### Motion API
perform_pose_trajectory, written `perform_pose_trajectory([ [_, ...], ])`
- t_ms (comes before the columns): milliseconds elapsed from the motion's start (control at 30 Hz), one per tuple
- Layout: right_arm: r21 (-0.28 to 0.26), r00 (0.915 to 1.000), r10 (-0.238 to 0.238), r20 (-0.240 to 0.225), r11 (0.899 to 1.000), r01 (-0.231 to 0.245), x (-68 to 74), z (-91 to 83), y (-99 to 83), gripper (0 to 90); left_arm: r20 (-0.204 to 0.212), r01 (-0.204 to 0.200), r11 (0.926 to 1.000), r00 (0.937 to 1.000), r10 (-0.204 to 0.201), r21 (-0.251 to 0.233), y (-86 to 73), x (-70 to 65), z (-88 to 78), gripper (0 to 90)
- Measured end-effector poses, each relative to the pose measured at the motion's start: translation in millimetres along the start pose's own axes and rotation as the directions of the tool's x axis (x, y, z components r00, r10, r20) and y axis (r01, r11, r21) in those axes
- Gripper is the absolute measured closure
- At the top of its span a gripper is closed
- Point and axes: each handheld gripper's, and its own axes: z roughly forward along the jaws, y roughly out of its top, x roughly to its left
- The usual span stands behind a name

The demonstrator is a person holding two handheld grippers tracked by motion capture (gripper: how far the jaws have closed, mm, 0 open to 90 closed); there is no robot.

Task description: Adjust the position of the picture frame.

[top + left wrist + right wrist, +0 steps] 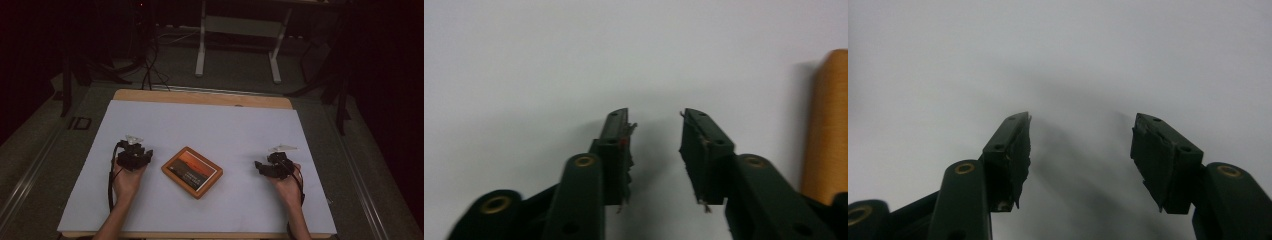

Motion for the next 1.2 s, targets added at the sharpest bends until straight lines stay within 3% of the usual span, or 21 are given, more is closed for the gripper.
perform_pose_trajectory([
  [33,0.001,0.9998,-0.012,-0.014,1.0,0.012,4.1,-0.6,1.3,42.1,0.03,-0.031,0.9995,0.9991,0.031,-0.001,1.1,-0.5,-2.7,70.2],
  [100,0.007,0.9992,-0.021,-0.033,1.0,0.021,8.6,-1.1,3.0,42.1,0.03,-0.031,0.9995,0.9991,0.031,-0.001,1.1,-0.5,-2.7,74.6],
  [133,0.008,0.9979,-0.033,-0.056,0.999,0.034,15.4,-2.3,5.3,46.1,0.084,-0.077,0.9968,0.9933,0.078,-0.021,2.0,-3.6,-5.6,83.3],
  [167,0.008,0.9979,-0.033,-0.056,0.999,0.034,15.4,-2.3,5.3,46.1,0.084,-0.077,0.9968,0.9933,0.078,-0.021,2.0,-3.6,-5.6,87.2],
  [300,-0.002,0.9934,-0.06,-0.098,0.998,0.06,26.3,-6.9,10.6,45.1,0.131,-0.12,0.9926,0.9839,0.122,-0.021,2.9,-9.8,-4.4,89.4],
  [433,-0.026,0.9872,-0.073,-0.142,0.997,0.07,33.8,-12.3,14.3,47.4,0.168,-0.123,0.9921,0.9777,0.126,-0.026,4.4,-11.8,-3.8,89.5],
  [600,-0.042,0.9798,-0.106,-0.17,0.994,0.1,42.5,-19.8,15.6,65.9,0.208,-0.133,0.9912,0.9693,0.131,-0.007,4.3,-12.9,-1.7,89.4],
  [633,-0.063,0.9745,-0.119,-0.19,0.992,0.109,46.3,-22.9,15.6,74.6,0.207,-0.148,0.9889,0.9674,0.146,-0.003,3.6,-14.8,-0.5,89.4],
  [667,-0.063,0.9745,-0.119,-0.19,0.992,0.109,46.3,-22.9,15.6,74.6,0.207,-0.148,0.9889,0.9674,0.146,-0.003,3.6,-14.8,-0.5,89.5],
  [700,-0.082,0.9695,-0.122,-0.212,0.991,0.107,50.0,-25.0,16.0,83.4,0.209,-0.157,0.9876,0.9657,0.154,-0.002,3.7,-15.4,-0.2,89.5],
  [800,-0.092,0.9655,-0.141,-0.219,0.988,0.124,54.2,-26.3,16.8,89.5,0.229,-0.173,0.9848,0.9584,0.17,-0.005,3.8,-18.0,0.6,89.6],
  [867,-0.095,0.9594,-0.159,-0.233,0.986,0.14,58.7,-27.0,17.8,89.7,0.237,-0.186,0.9825,0.9546,0.181,0.0,3.7,-19.9,1.3,89.8],
  [1067,-0.09,0.9425,-0.216,-0.255,0.976,0.2,73.8,-25.9,19.6,89.7,0.233,-0.204,0.9788,0.9527,0.194,0.018,3.2,-23.0,4.4,89.9],
  [1200,-0.09,0.9326,-0.232,-0.277,0.973,0.215,82.5,-23.8,20.4,89.8,0.235,-0.216,0.976,0.9507,0.203,0.03,2.6,-23.8,5.9,89.9],
])
